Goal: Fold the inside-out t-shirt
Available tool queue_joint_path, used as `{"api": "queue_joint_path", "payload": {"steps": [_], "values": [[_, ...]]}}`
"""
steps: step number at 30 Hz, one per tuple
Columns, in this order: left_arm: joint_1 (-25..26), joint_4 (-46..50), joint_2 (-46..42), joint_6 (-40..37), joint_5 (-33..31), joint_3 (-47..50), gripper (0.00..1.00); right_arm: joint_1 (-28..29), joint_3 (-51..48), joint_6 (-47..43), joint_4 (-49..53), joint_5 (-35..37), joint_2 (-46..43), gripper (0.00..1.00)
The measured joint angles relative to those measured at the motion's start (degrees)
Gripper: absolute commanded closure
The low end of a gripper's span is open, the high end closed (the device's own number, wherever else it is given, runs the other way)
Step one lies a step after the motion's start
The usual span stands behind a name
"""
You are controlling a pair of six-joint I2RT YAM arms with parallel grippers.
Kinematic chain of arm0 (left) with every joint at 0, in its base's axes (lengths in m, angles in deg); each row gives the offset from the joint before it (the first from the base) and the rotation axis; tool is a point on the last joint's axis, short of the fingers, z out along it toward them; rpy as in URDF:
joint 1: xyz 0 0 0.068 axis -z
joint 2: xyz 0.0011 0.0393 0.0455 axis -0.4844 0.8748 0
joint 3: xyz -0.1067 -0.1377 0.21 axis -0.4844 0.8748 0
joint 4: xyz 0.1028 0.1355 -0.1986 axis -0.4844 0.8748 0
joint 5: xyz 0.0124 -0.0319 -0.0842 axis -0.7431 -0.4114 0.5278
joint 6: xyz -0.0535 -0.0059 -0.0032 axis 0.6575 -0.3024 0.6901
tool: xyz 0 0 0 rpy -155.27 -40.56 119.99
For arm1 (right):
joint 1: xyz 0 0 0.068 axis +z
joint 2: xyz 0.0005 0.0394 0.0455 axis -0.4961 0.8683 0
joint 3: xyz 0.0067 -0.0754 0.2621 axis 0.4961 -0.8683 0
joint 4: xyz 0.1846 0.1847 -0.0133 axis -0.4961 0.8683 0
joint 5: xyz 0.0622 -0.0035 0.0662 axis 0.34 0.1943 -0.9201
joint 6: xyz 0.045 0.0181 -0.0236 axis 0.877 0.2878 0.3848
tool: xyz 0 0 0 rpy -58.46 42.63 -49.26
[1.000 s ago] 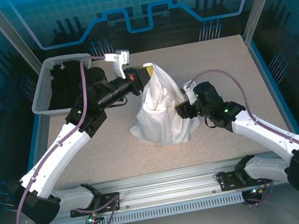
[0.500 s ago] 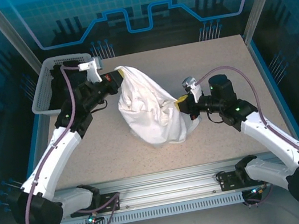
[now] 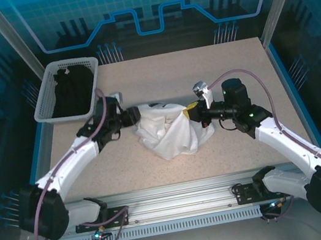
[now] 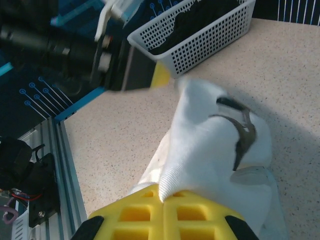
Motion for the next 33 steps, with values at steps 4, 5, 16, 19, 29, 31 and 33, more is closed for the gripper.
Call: {"api": "queue_joint_path", "payload": {"steps": [4, 5, 16, 19, 29, 31, 33], "values": [[8.04, 0.13, -5.01, 0.66, 2.08, 3.61, 0.27, 0.0, 0.0, -0.04, 0.04, 0.09, 0.17, 1.0], [8.92, -0.48, -4.87, 0.61, 2.69, 3.61, 0.27, 0.0, 0.0, -0.04, 0.04, 0.22, 0.17, 1.0], [10.19, -3.58, 12.35, -0.46, 10.56, -2.01, 0.42, 0.0, -0.22, -0.24, 0.26, 1.55, 0.17, 1.0], [10.16, -3.67, 18.49, -2.36, 10.6, -7.54, 0.68, 0.0, -0.68, -0.31, 0.74, 1.99, 0.09, 1.0], [3.28, -16.76, 14.05, 1.01, 24.11, -4.22, 1.0, -2.08, -1.92, 1.38, 4.07, 11.06, -8.13, 1.0], [1.46, -24.44, 6.73, 3.78, 28.2, -0.92, 1.0, -2.14, -1.66, 1.99, 4.13, 12.35, -9.62, 1.0], [0.98, -32.63, 0.37, 6.25, 31.3, 0.66, 1.0, -2.14, -0.7, 2.43, 4.31, 13.7, -10.19, 1.0]]}}
